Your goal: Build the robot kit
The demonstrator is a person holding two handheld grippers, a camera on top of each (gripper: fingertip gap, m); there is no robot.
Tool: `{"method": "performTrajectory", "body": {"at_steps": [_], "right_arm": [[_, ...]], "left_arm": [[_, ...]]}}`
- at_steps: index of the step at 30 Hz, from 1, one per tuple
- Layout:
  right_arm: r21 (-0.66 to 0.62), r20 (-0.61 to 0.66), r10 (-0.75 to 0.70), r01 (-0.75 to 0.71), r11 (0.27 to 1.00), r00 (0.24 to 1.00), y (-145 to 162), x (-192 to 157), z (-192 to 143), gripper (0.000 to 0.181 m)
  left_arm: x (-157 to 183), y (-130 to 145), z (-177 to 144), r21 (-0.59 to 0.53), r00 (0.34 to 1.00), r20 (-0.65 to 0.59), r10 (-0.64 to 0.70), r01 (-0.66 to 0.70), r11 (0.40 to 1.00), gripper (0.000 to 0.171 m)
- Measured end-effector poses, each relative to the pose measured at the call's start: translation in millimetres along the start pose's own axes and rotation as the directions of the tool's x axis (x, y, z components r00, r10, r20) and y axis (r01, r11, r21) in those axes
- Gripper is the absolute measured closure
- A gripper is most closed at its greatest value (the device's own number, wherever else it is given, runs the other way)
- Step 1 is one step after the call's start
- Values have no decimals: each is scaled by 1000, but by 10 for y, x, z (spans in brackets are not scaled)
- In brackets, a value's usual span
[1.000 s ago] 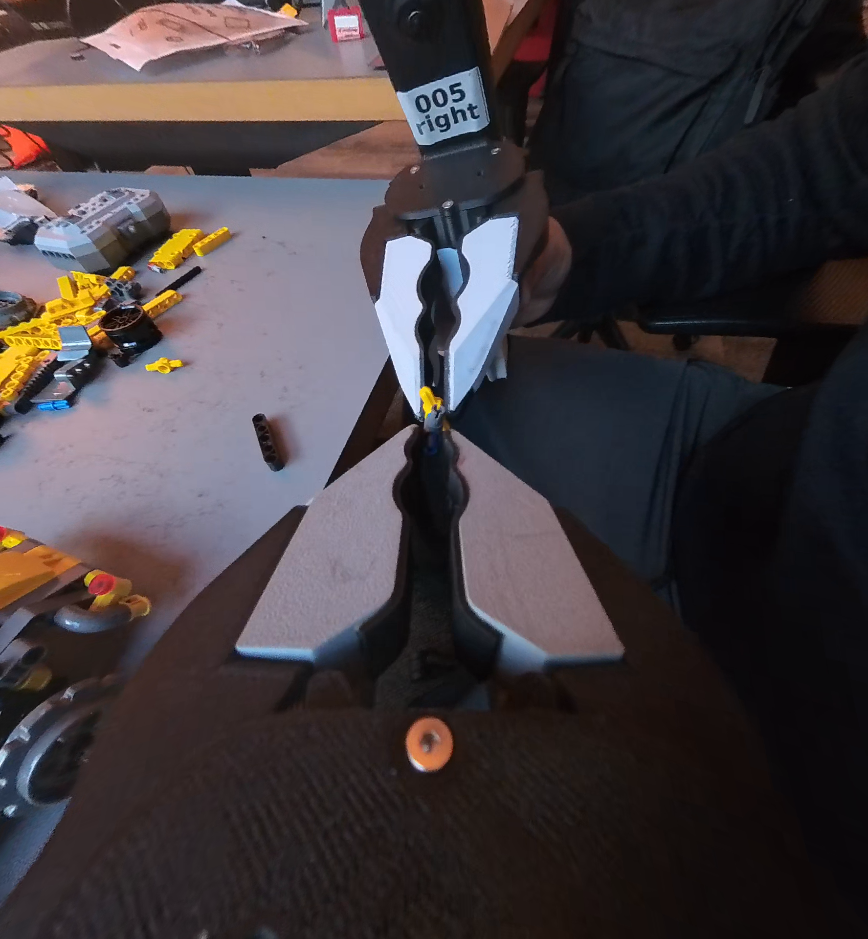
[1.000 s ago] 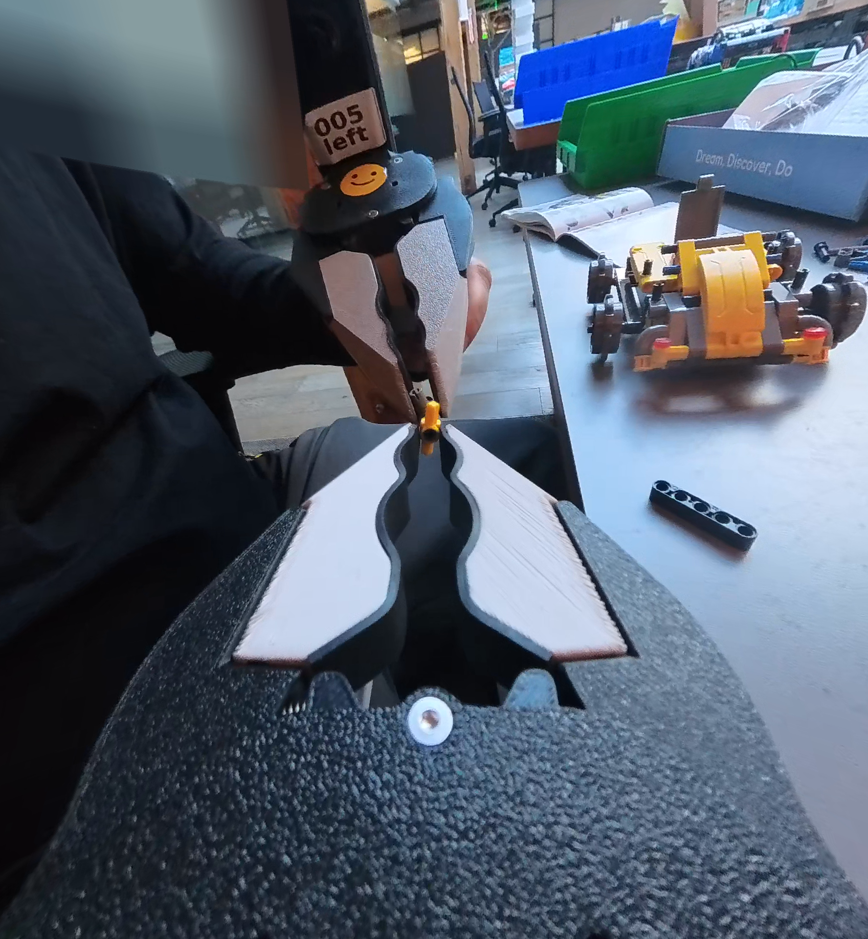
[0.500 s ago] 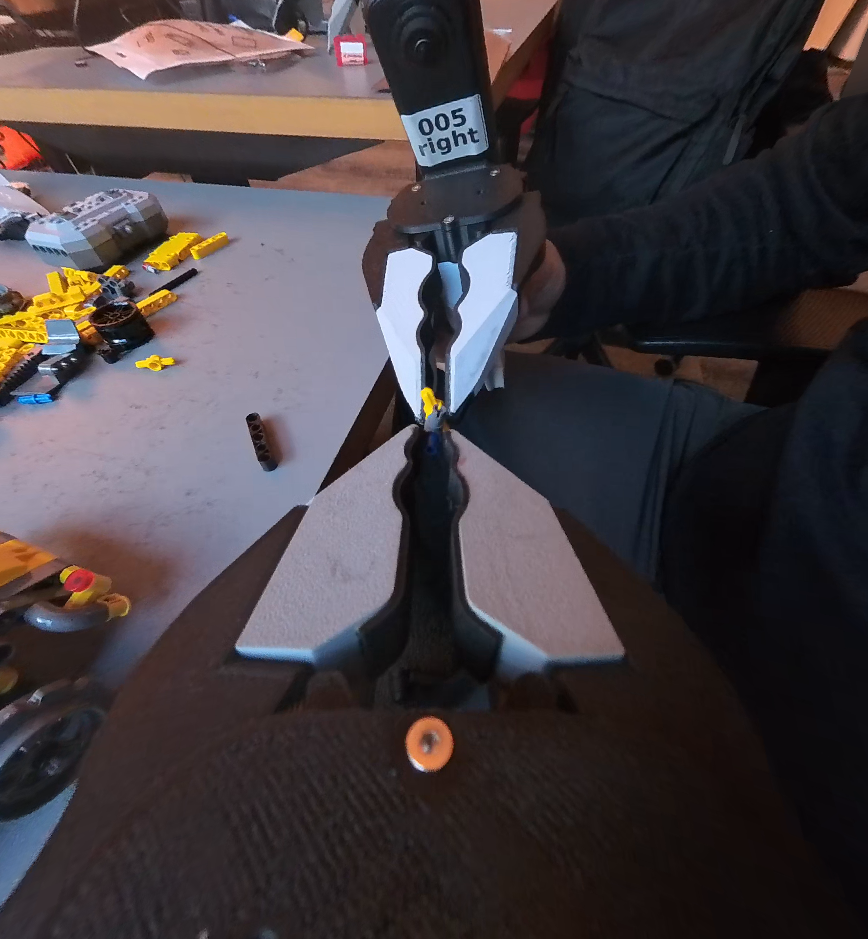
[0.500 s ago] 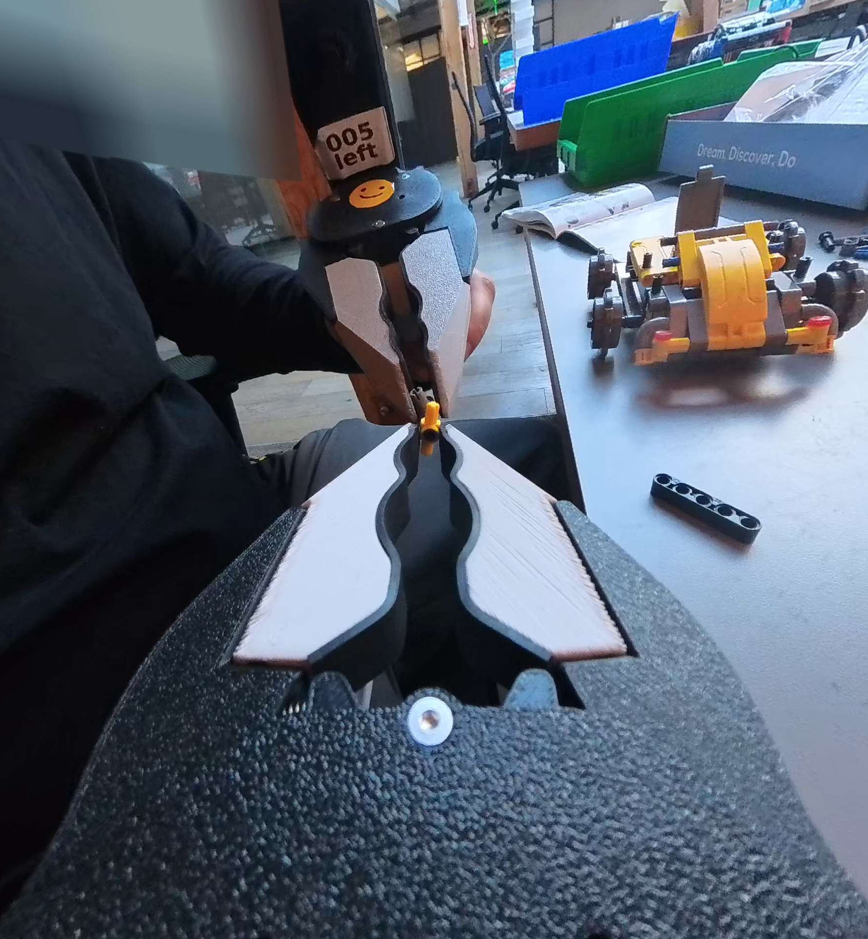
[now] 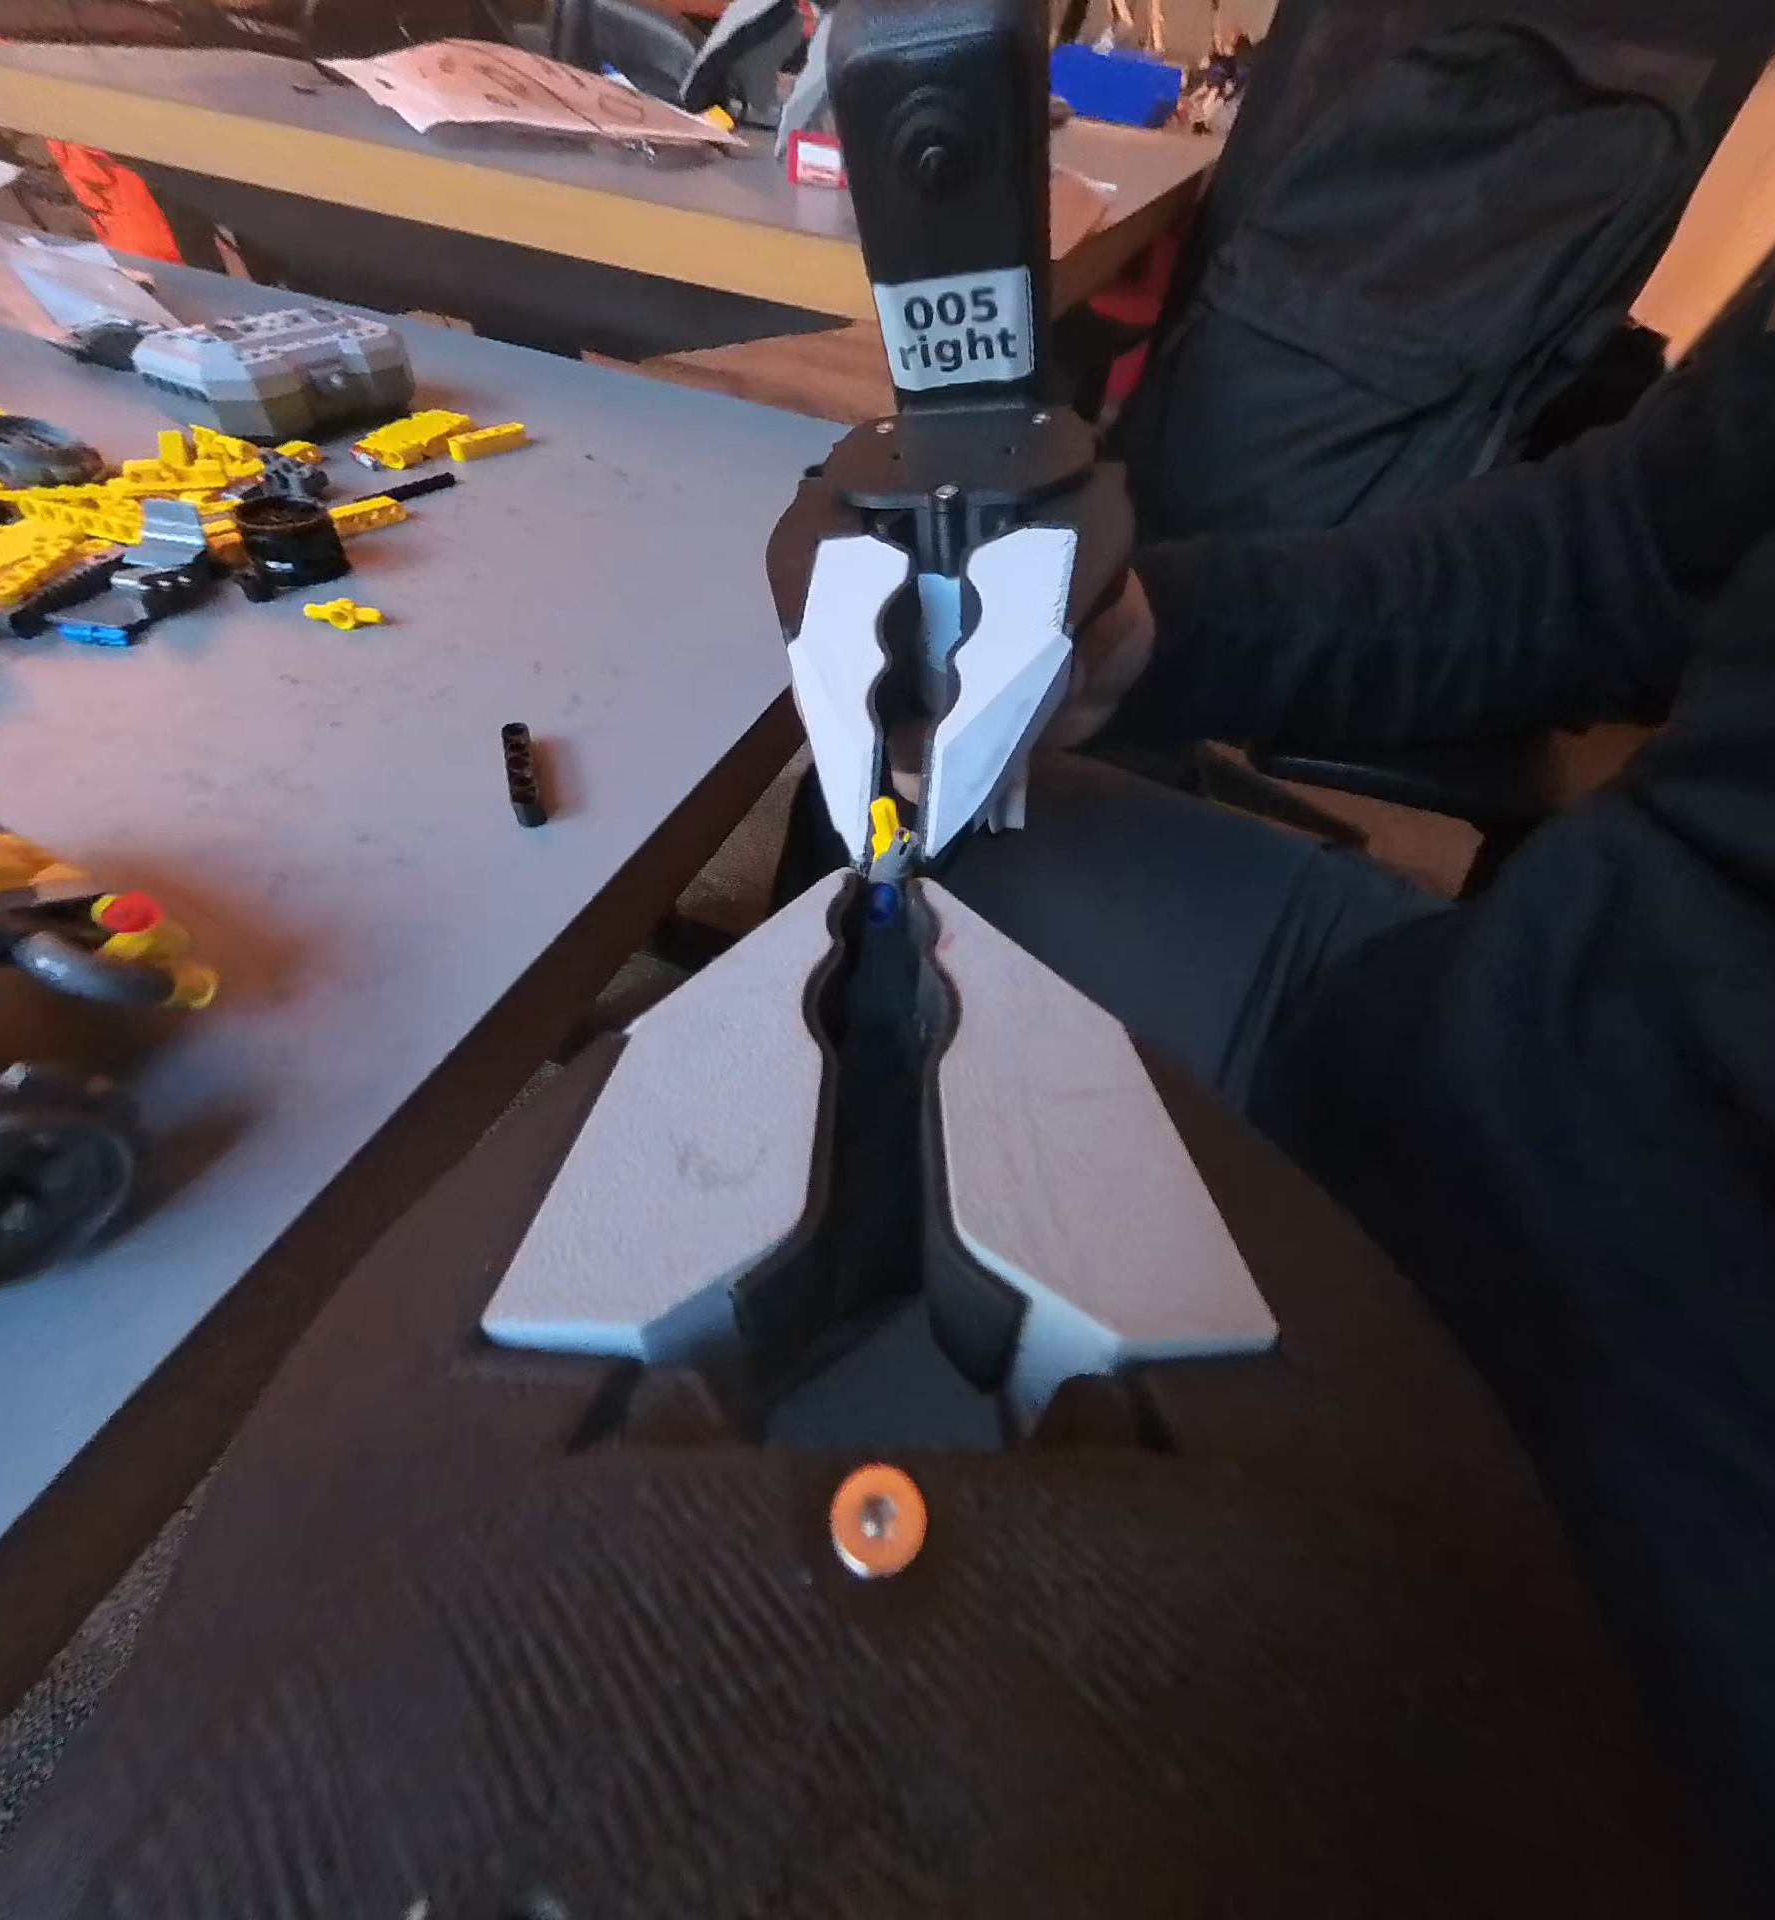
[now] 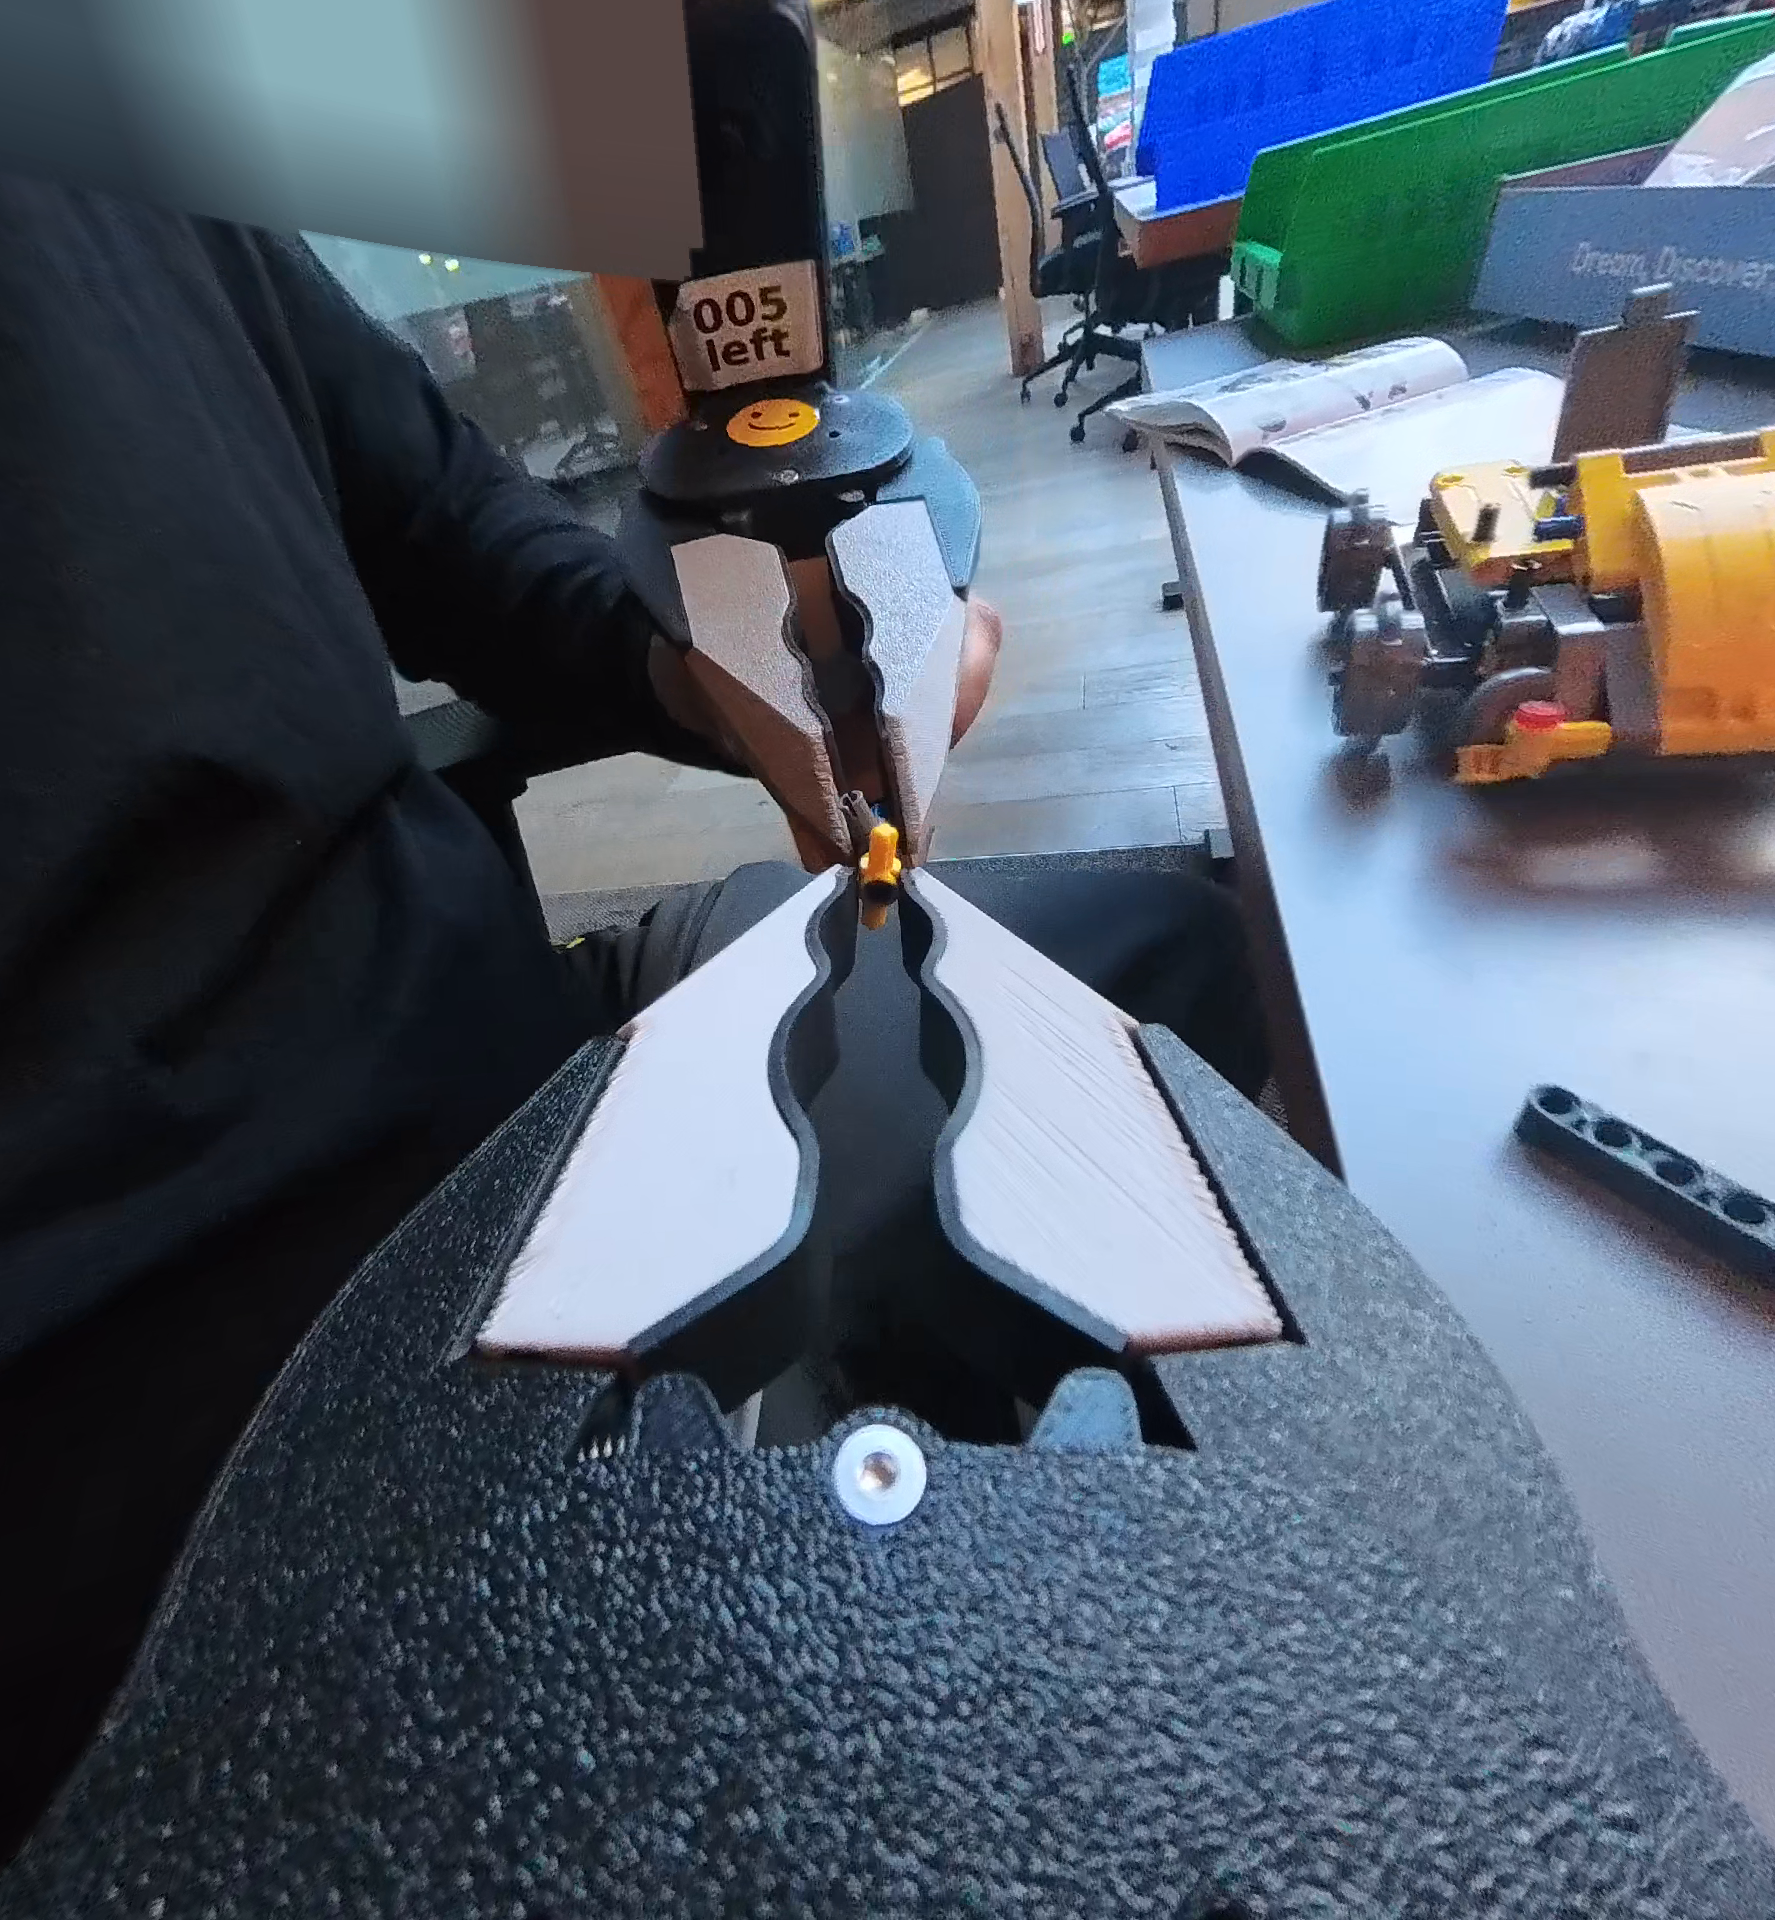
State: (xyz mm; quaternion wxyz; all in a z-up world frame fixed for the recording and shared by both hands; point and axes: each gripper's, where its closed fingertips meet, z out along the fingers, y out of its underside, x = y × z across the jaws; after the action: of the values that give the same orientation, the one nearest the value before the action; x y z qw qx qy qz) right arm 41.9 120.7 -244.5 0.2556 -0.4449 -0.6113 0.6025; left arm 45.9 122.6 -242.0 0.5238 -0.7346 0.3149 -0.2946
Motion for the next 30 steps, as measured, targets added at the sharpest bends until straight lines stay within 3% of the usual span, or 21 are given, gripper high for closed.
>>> {"method": "performTrajectory", "body": {"at_steps": [13,19,30], "right_arm": [[22,89,-48,46,999,995,-339,-9,724,174],[-22,146,-71,75,997,987,-375,14,976,174],[-50,232,-49,63,997,971,-389,64,1230,174]], "left_arm": [[-136,-207,-673,109,977,174,121,-141,984,166],[-225,-157,-910,160,985,170,30,-57,985,166],[-342,-71,-1132,194,977,214,-15,-27,981,166]]}}
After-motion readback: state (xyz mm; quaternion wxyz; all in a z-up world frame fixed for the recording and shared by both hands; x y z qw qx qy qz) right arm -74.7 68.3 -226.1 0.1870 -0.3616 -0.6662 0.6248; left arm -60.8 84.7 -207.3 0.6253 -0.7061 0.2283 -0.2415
